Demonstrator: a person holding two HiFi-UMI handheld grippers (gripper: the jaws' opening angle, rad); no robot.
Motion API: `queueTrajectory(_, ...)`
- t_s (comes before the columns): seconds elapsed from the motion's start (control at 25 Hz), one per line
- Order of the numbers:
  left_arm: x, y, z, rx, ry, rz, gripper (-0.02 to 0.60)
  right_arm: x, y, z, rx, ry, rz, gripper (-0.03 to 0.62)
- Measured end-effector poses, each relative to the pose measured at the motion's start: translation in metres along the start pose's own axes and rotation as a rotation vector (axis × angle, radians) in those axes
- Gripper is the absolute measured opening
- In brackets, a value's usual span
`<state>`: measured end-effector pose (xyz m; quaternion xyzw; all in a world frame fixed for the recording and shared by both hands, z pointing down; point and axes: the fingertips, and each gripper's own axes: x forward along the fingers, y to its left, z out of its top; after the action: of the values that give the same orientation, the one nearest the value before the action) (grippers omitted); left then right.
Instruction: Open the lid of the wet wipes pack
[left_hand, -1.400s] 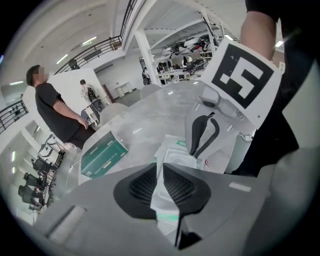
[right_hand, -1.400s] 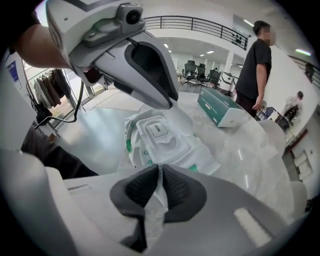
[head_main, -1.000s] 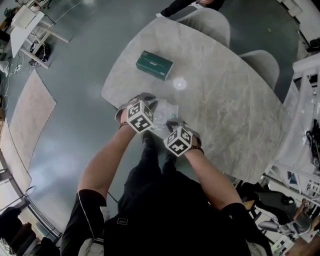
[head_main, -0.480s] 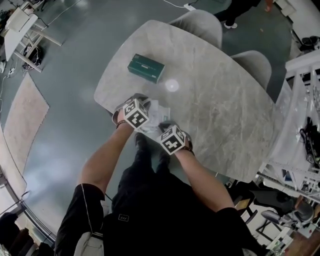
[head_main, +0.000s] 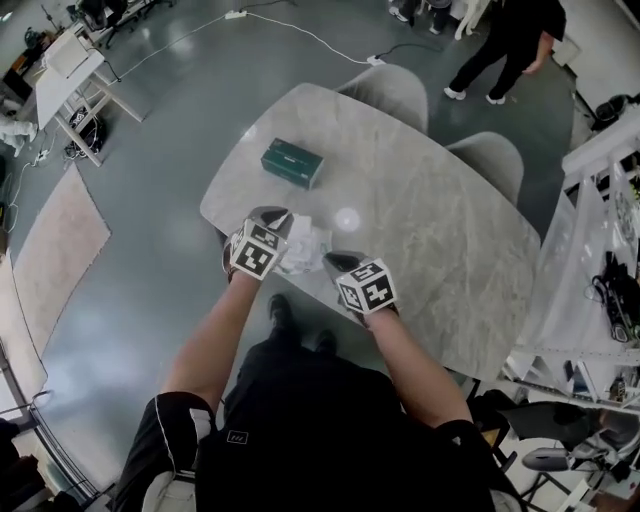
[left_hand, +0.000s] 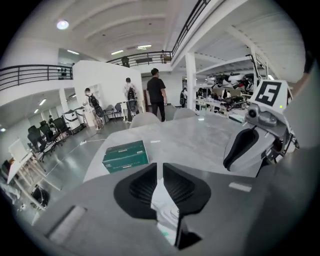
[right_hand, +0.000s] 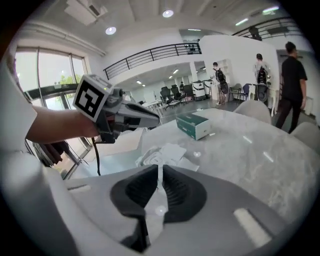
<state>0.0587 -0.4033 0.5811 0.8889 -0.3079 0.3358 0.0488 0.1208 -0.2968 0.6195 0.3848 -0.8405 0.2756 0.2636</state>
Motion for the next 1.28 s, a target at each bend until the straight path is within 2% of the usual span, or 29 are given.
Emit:
queueTrajectory(0.12, -0.035, -0.008, 0.004, -0.047, -0.038, 0.043, 0.040, -0.019, 0.010, 0.007, -0.046, -0.043, 0.051, 0.031)
queueTrajectory(0.16, -0.047, -0.012, 0.006, -0.063, -0.053, 0.058, 0.038, -0.026, 0.012, 0.011, -0.070, -0.062, 0.060, 0.003)
queueTrajectory(0.2, -0.059, -0.015, 0.007, -0.079, -0.068, 0.074, 0.038, -0.034, 0.014, 0.016, -0.083, -0.087, 0.070, 0.003)
queueTrajectory(0.52, -0.148, -0.029, 0.013, -0.200, -0.196, 0.175, 0.029, -0.110, 0.041, 0.058, -0.034, -0.352, 0.120, 0.003)
queueTrajectory(0.64, -0.174, -0.028, 0.016, -0.231, -0.239, 0.183, 0.028, -0.132, 0.039, 0.069, -0.026, -0.414, 0.102, 0.003)
queueTrajectory(0.96, -0.223, 0.002, 0.012, -0.305, -0.345, 0.154, 0.026, -0.163, 0.043, 0.095, -0.067, -0.499, -0.018, 0.003)
queueTrajectory(1.08, -0.244, 0.018, 0.013, -0.292, -0.376, 0.134, 0.025, -0.159, 0.053, 0.106, -0.070, -0.507, -0.065, 0.003)
queueTrajectory(1.2, -0.252, 0.035, 0.010, -0.198, -0.346, 0.098, 0.020, -0.145, 0.068, 0.128, -0.150, -0.503, -0.097, 0.003)
queueTrajectory(1.28, -0.258, 0.053, 0.015, -0.141, -0.338, 0.093, 0.020, -0.141, 0.078, 0.155, -0.175, -0.532, -0.087, 0.003)
